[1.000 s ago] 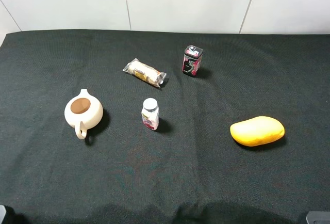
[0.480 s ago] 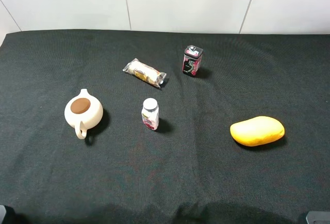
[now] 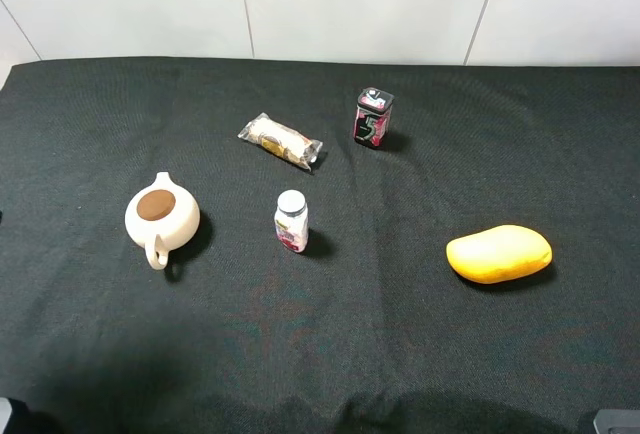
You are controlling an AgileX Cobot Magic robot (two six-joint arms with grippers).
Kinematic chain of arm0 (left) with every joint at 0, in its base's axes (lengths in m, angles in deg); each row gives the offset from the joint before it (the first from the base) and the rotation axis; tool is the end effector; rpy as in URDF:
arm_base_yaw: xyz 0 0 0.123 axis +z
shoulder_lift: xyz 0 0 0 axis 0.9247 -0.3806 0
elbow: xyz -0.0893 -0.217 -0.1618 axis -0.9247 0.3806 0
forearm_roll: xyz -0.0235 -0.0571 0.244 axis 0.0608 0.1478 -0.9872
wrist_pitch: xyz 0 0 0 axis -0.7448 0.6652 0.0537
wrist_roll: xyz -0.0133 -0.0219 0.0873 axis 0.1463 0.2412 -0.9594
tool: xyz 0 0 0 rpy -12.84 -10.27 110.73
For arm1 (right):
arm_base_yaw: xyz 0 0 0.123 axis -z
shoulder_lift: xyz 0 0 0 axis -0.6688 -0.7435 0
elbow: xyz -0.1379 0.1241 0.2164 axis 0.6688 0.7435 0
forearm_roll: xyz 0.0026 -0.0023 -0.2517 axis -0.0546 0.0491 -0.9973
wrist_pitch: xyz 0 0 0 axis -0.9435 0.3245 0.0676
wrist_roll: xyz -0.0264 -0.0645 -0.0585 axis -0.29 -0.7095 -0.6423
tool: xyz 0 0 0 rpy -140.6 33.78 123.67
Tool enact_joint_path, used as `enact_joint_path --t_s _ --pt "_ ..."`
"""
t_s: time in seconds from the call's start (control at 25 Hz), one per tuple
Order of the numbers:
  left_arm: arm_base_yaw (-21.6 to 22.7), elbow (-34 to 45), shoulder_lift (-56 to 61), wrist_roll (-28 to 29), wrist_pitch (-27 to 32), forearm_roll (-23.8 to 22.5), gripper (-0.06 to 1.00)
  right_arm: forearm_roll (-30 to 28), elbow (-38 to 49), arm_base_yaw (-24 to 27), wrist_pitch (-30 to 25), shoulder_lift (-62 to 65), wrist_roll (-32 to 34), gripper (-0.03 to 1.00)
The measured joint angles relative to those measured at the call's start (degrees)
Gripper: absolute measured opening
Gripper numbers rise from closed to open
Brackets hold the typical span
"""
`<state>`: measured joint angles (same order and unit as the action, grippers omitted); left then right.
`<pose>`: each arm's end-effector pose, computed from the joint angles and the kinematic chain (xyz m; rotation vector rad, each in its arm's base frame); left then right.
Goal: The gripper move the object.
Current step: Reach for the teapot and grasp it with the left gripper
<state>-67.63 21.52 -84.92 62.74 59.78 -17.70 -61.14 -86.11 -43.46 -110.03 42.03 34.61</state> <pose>0.1156 -0.0024 0.2541 -0.0393 2.6105 -0.0480 -0.0046 0.0079 0.2802 -0.0951 1.9938 0.0965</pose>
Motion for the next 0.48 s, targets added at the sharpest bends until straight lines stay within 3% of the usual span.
enact_joint_path --t_s 0.28,0.48 --pt "0.0 0.0 -10.0 0.0 -7.7 0.0 0.87 0.0 0.0 0.0 0.0 0.0 0.0 0.69" --pt "0.0 -2.6 -18.3 0.0 -10.1 0.0 0.87 0.0 0.0 0.0 0.0 0.0 0.0 0.69"
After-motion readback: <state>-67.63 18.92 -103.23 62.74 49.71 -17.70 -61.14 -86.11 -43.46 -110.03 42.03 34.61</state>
